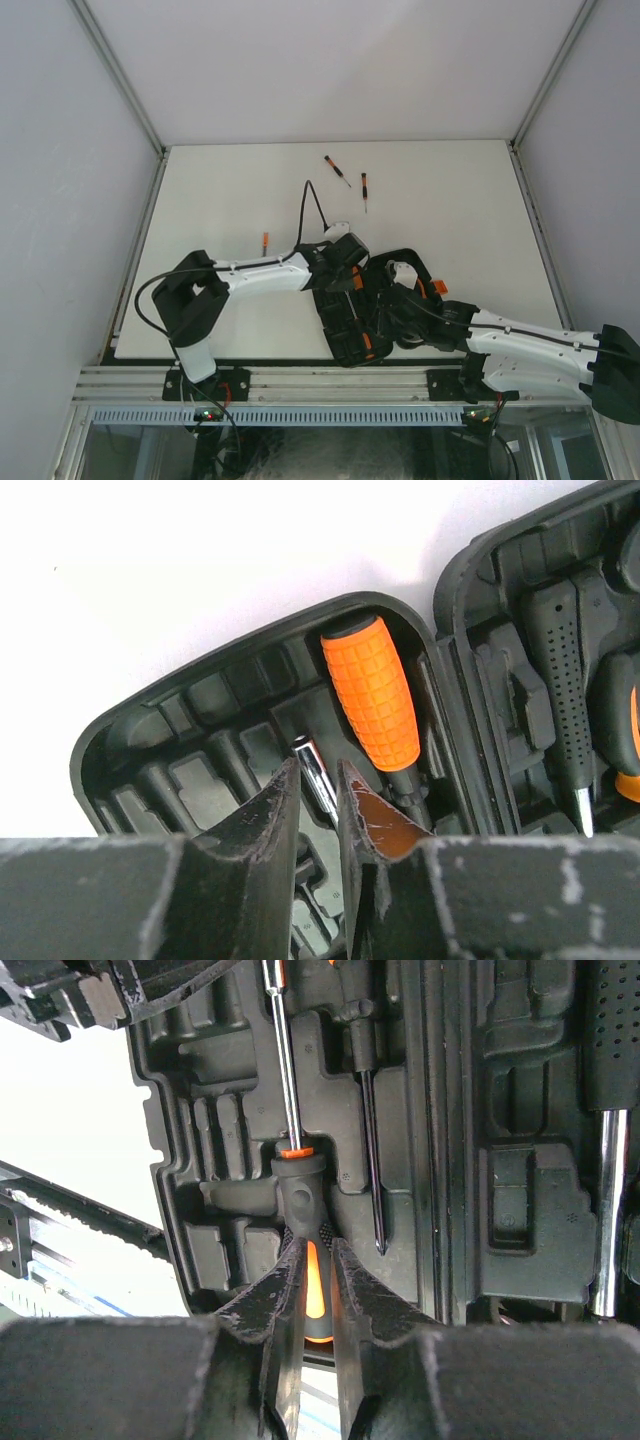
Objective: Sort the tools into containers
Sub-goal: Adjust the screwdriver in the storage box.
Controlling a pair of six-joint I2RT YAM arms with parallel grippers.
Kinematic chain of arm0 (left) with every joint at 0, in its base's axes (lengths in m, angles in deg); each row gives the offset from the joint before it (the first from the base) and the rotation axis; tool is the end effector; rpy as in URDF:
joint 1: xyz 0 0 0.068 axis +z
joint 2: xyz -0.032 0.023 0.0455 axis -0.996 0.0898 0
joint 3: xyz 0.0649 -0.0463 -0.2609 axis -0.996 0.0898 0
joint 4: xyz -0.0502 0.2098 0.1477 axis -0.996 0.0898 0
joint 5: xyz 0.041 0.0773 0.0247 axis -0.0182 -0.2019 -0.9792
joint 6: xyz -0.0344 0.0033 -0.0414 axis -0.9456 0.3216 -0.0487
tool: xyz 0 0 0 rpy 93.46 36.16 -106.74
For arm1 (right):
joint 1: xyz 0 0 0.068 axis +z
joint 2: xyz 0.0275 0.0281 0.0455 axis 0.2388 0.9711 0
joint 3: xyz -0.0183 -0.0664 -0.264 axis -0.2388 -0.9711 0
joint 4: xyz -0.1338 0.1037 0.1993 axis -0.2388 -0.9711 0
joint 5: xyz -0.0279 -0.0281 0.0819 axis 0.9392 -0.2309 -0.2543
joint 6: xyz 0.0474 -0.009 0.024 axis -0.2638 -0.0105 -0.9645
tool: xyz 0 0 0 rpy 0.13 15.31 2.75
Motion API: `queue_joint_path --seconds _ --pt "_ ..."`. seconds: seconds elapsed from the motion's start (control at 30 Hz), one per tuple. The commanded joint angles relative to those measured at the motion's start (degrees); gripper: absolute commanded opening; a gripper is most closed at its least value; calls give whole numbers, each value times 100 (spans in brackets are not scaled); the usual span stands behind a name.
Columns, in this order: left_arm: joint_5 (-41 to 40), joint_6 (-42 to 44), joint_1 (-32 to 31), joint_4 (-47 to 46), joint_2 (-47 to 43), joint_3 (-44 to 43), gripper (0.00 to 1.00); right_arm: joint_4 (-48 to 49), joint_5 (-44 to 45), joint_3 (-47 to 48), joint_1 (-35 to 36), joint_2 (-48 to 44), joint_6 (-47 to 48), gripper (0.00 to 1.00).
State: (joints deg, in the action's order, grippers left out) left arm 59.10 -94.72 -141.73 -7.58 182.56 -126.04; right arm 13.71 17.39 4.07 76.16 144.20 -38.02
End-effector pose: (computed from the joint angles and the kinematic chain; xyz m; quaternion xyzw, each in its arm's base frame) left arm 0.2060 -0.2966 0.1891 0.0009 0.9575 -0.1215 0.2617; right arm 0.0918 0.1572 0.1904 -0.0298 0.9372 0.2235 0.2662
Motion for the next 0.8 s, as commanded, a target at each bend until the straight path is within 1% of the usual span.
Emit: queue_joint_path --seconds 0.0,0.2,0.37,0.53,0.77 --pt "-190 -106 -7 96 81 -376 24 180 87 -3 25 -3 -65 14" --pt "-136 -106 -7 73 183 -394 20 188 -5 -5 24 -7 -10 14" --pt "-87 -101 -2 37 242 -386 18 371 -314 -1 32 63 232 14" --pt "-45 -106 -7 -15 271 -342 15 420 -479 -3 51 216 252 14" --pt "-14 -89 -6 -41 248 -308 14 591 -622 -5 71 522 244 14"
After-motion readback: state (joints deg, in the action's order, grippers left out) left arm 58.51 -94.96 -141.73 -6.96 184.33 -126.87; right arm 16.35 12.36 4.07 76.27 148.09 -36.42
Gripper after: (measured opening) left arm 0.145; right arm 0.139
